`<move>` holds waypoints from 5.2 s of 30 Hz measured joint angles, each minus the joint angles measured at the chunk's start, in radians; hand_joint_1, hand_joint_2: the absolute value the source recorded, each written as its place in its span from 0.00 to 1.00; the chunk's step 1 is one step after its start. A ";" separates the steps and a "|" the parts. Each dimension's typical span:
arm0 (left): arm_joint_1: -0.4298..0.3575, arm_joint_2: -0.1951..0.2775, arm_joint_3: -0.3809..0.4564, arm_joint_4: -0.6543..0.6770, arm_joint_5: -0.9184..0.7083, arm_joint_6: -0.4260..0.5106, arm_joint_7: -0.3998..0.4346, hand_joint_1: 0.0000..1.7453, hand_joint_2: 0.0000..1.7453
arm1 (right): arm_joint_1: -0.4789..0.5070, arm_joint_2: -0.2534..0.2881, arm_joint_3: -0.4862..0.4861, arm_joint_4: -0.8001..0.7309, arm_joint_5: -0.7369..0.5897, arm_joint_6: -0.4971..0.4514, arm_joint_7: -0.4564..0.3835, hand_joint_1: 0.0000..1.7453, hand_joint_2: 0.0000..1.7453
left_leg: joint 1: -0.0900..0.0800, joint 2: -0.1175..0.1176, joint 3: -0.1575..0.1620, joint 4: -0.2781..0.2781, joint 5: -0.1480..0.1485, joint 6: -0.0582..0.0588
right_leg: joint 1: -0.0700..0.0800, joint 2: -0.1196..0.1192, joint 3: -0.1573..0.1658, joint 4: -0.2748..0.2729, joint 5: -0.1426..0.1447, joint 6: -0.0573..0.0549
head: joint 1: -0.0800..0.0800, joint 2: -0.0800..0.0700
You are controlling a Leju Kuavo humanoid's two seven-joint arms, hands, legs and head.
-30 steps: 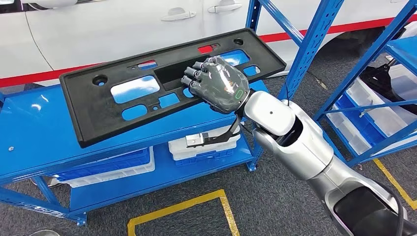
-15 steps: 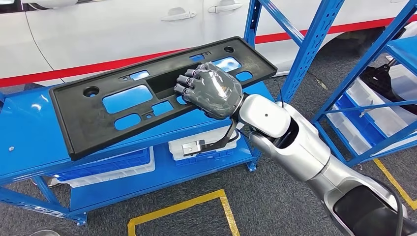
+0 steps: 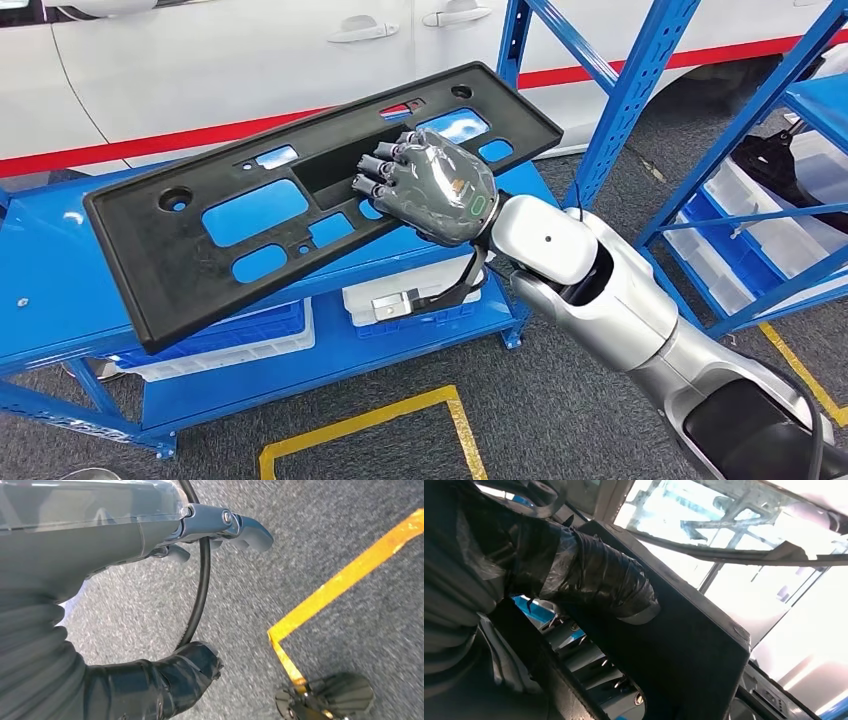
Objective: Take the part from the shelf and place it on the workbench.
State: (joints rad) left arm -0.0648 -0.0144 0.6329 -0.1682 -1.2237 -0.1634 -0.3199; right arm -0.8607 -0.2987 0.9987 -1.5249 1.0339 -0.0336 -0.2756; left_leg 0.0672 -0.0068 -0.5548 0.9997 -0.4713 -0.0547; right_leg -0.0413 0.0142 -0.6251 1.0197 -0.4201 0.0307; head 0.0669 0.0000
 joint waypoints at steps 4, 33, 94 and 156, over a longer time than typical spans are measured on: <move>0.005 0.002 0.000 0.000 -0.010 0.013 -0.001 0.00 1.00 | 0.000 -0.016 0.000 -0.018 0.001 -0.002 0.001 1.00 1.00 | -0.002 0.005 0.020 -0.048 0.037 0.037 | -0.007 -0.003 0.012 -0.028 0.009 0.018 | 0.001 0.000; 0.019 -0.024 -0.003 0.000 -0.047 0.079 0.038 0.00 1.00 | 0.040 -0.099 0.008 -0.039 -0.014 -0.007 0.021 1.00 1.00 | -0.074 0.011 0.056 0.032 -0.074 0.102 | 0.050 -0.006 -0.098 0.028 0.088 -0.037 | -0.004 0.000; -0.002 -0.033 0.033 -0.001 -0.002 0.098 0.044 0.00 1.00 | 0.081 -0.113 -0.068 -0.044 -0.050 -0.024 0.019 1.00 1.00 | -0.048 0.003 -0.042 0.060 0.004 0.045 | 0.042 -0.029 0.025 0.038 -0.043 -0.046 | 0.002 0.000; 0.005 -0.019 0.047 -0.001 -0.035 0.103 -0.001 0.00 1.00 | 0.144 -0.159 -0.101 -0.046 -0.010 -0.055 0.019 1.00 1.00 | -0.058 0.057 -0.053 0.050 0.006 0.067 | 0.050 -0.124 0.018 0.040 -0.047 -0.044 | 0.003 0.000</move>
State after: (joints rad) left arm -0.0600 -0.0336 0.6798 -0.1690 -1.2585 -0.0607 -0.3206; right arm -0.7167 -0.4575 0.8972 -1.5713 1.0241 -0.0881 -0.2567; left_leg 0.0092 0.0507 -0.6079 1.0499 -0.4649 0.0124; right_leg 0.0083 -0.1100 -0.6076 1.0596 -0.4672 -0.0132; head 0.0700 0.0000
